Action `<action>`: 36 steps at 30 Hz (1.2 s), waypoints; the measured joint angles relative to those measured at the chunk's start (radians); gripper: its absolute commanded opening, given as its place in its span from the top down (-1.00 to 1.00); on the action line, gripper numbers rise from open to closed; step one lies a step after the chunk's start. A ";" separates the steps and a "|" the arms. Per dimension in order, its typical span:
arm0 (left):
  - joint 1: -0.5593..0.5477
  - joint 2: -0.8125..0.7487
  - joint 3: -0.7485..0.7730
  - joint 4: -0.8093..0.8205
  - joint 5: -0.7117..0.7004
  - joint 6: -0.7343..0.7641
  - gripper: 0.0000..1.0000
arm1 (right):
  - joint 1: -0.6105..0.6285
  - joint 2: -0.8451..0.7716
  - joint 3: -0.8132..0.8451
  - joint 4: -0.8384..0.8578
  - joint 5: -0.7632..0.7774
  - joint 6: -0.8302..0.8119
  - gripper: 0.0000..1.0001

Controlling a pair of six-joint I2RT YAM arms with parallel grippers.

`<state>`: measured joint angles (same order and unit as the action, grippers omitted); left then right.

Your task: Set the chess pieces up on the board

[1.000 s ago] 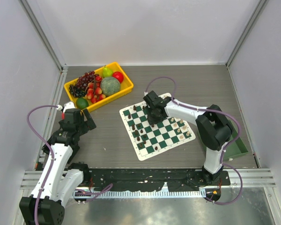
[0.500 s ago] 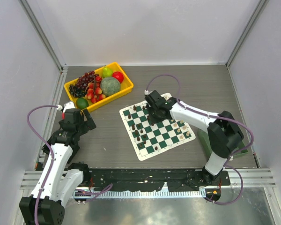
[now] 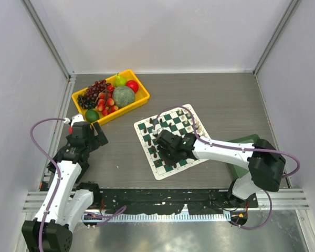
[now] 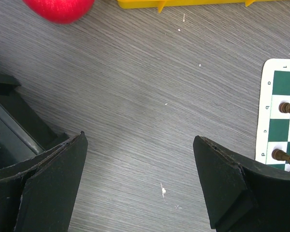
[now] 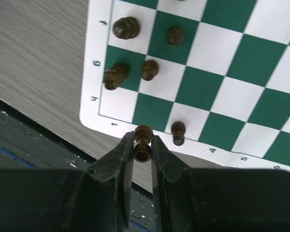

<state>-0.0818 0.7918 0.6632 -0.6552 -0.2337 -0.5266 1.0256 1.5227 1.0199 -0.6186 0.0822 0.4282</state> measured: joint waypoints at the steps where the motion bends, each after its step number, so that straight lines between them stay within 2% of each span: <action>1: 0.000 0.000 0.000 0.000 0.001 -0.002 -0.98 | 0.015 0.001 0.000 0.004 -0.002 0.004 0.53; 9: 0.000 -0.008 -0.005 0.000 0.003 -0.014 -0.98 | 0.077 0.063 0.003 0.042 -0.003 0.016 0.53; 36: 0.000 -0.002 -0.005 0.000 0.002 -0.015 -0.98 | 0.100 0.160 0.057 0.073 -0.011 -0.008 0.51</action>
<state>-0.0818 0.7902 0.6579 -0.6552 -0.2314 -0.5415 1.1255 1.6825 1.0771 -0.5453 0.0715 0.4202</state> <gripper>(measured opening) 0.991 0.246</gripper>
